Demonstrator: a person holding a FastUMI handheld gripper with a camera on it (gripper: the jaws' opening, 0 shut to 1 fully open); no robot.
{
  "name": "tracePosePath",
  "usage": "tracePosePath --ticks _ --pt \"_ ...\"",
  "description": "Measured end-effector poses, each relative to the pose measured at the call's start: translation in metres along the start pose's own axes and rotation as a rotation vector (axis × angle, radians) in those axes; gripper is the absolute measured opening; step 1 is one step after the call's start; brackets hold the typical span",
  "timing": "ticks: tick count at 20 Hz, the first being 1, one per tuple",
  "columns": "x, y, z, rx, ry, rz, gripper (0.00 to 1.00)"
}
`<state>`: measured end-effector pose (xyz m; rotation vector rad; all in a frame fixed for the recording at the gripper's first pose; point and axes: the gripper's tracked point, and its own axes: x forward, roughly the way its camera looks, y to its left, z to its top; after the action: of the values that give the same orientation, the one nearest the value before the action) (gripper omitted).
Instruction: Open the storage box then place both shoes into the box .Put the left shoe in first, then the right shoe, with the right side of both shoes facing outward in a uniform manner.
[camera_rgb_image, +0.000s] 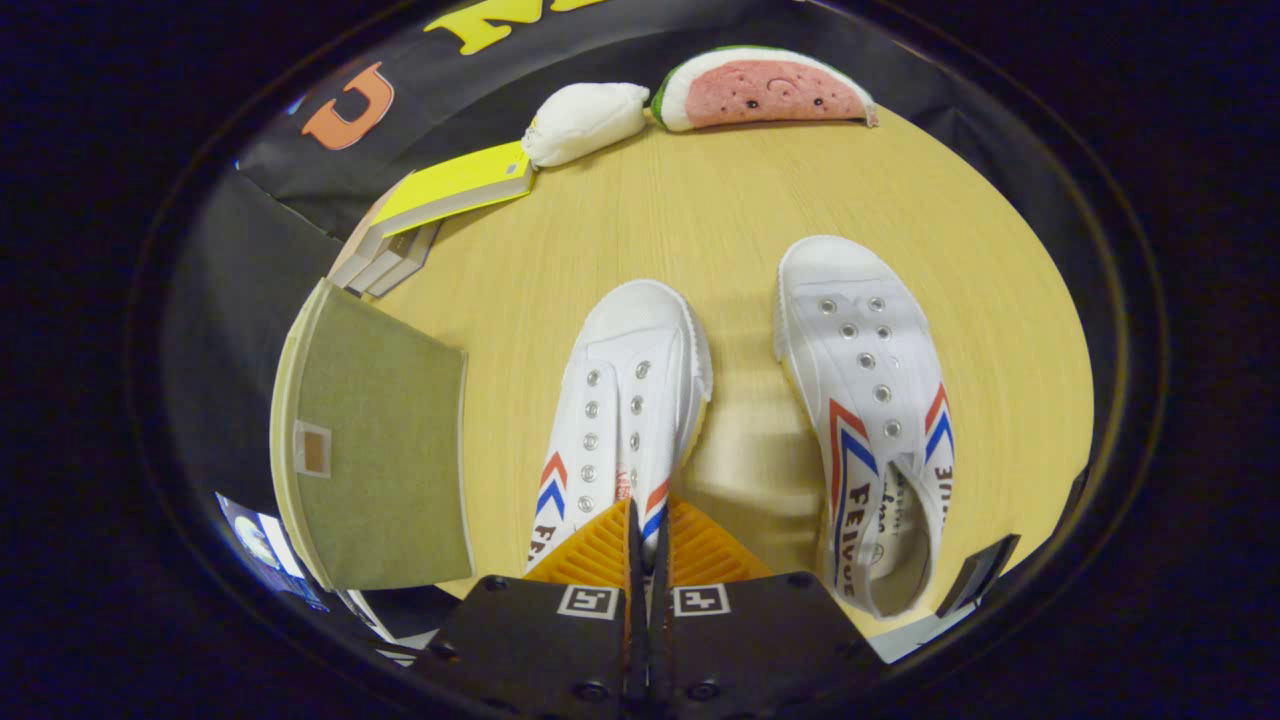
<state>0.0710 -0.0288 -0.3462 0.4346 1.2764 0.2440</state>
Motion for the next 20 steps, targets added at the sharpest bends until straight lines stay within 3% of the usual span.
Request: tracePosePath --ticks 6,12,16,20 --pt "-0.074 0.06 -0.012 0.057 -0.103 0.044 0.06" --pt "-0.138 0.146 -0.011 -0.017 -0.217 0.04 0.06" --pt "-0.143 0.223 -0.013 -0.077 -0.239 0.083 0.06" --pt "-0.114 0.293 -0.021 -0.104 -0.208 0.131 0.06"
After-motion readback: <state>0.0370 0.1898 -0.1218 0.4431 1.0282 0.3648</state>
